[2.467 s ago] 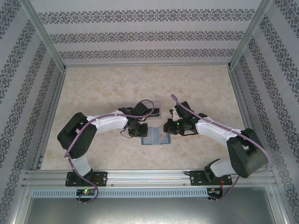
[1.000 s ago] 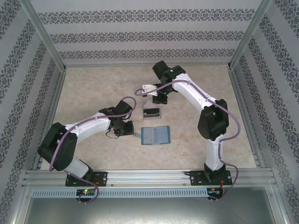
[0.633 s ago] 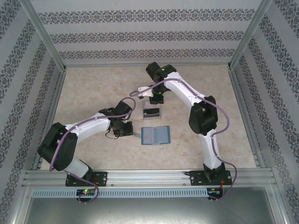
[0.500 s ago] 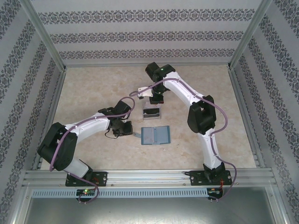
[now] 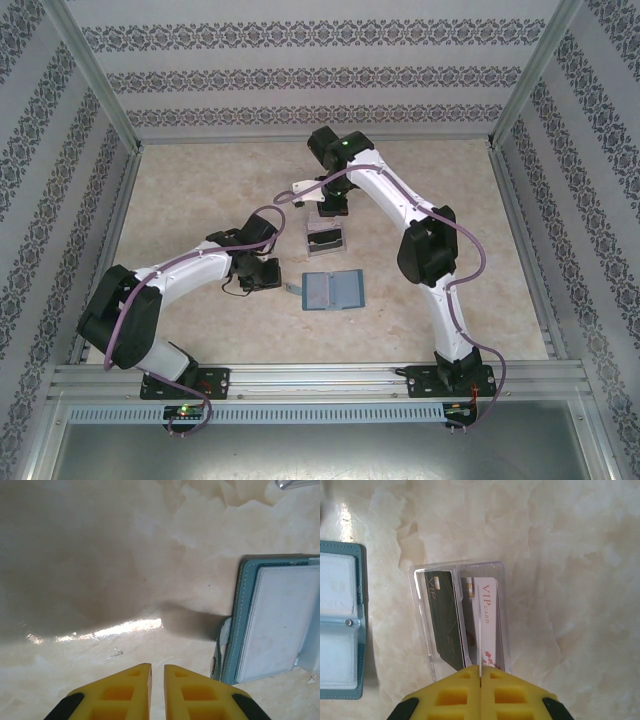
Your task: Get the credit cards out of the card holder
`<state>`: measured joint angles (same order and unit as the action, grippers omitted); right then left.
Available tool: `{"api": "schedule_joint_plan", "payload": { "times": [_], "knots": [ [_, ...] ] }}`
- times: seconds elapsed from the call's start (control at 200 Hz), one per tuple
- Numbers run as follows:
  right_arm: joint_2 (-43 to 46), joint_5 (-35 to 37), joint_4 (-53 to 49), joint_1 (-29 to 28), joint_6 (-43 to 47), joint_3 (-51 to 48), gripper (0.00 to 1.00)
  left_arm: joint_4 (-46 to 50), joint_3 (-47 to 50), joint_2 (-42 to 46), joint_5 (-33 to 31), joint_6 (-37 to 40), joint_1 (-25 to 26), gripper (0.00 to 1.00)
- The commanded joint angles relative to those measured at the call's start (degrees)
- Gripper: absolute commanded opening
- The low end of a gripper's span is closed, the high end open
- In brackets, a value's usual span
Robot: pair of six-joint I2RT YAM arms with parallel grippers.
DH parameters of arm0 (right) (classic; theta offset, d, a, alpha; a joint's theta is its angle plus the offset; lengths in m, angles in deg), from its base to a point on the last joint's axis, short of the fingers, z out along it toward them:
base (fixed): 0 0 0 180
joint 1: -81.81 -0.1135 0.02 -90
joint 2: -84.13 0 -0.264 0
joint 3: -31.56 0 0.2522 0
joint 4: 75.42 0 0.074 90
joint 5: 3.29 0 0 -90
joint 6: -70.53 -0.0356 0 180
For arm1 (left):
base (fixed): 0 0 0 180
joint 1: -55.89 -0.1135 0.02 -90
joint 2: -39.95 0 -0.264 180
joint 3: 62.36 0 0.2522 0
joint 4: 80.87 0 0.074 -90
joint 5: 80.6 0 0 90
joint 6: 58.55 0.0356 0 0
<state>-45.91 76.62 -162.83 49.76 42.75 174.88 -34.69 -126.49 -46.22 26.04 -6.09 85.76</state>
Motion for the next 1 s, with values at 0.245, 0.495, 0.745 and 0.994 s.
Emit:
{"api": "schedule_joint_plan", "payload": {
  "times": [0.245,0.495,0.745,0.994],
  "knots": [
    [-4.2,-1.6,-0.5,-0.5,2.6,2.8,0.00,1.8,0.5,1.5,-0.5,0.2,-1.2,0.15],
    [-5.3,-1.5,-1.6,-0.2,2.0,2.3,0.00,1.6,1.4,2.0,-0.4,-0.2,-1.5,0.15],
    [-4.0,-0.4,-2.6,-0.1,-1.8,-1.6,0.00,1.4,1.4,1.9,-0.1,-0.2,-1.6,0.15],
    [-3.2,-0.6,-0.6,0.1,-4.7,-3.9,0.03,1.4,1.2,1.7,0.0,0.2,-1.6,0.15]
  ]
}}
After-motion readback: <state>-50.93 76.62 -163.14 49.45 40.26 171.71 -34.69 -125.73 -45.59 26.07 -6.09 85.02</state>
